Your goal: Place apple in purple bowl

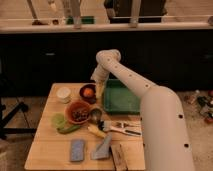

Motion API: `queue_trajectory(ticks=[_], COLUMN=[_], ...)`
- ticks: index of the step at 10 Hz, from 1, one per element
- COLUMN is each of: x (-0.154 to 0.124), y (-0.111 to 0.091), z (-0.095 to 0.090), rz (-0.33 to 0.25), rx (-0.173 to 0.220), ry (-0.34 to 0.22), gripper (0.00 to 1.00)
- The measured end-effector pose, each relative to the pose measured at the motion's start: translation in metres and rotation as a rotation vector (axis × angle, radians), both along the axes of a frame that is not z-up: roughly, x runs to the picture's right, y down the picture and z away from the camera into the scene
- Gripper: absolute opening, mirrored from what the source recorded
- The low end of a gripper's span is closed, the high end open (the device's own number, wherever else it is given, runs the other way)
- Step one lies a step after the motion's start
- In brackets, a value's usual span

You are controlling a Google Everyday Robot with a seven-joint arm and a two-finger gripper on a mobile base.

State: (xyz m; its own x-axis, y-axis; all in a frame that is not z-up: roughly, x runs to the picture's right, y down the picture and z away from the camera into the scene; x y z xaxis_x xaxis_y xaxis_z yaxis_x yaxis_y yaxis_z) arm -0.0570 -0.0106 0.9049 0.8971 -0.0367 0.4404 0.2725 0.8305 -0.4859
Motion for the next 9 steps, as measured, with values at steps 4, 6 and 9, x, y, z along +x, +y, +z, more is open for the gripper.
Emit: queue_trajectory(ticks=[4,6,9], x=[0.0002,0.0002,0.0016], y=[-0.0013,-0.0028,-0.0047], z=[-0.0003,-0.0012,-0.002], rz=[0.005,0.008,0.019], rx=[0.004,0.009,0.02], ry=[-0.004,-0.008,-0.007], gripper=[0.8,0.8,0.8])
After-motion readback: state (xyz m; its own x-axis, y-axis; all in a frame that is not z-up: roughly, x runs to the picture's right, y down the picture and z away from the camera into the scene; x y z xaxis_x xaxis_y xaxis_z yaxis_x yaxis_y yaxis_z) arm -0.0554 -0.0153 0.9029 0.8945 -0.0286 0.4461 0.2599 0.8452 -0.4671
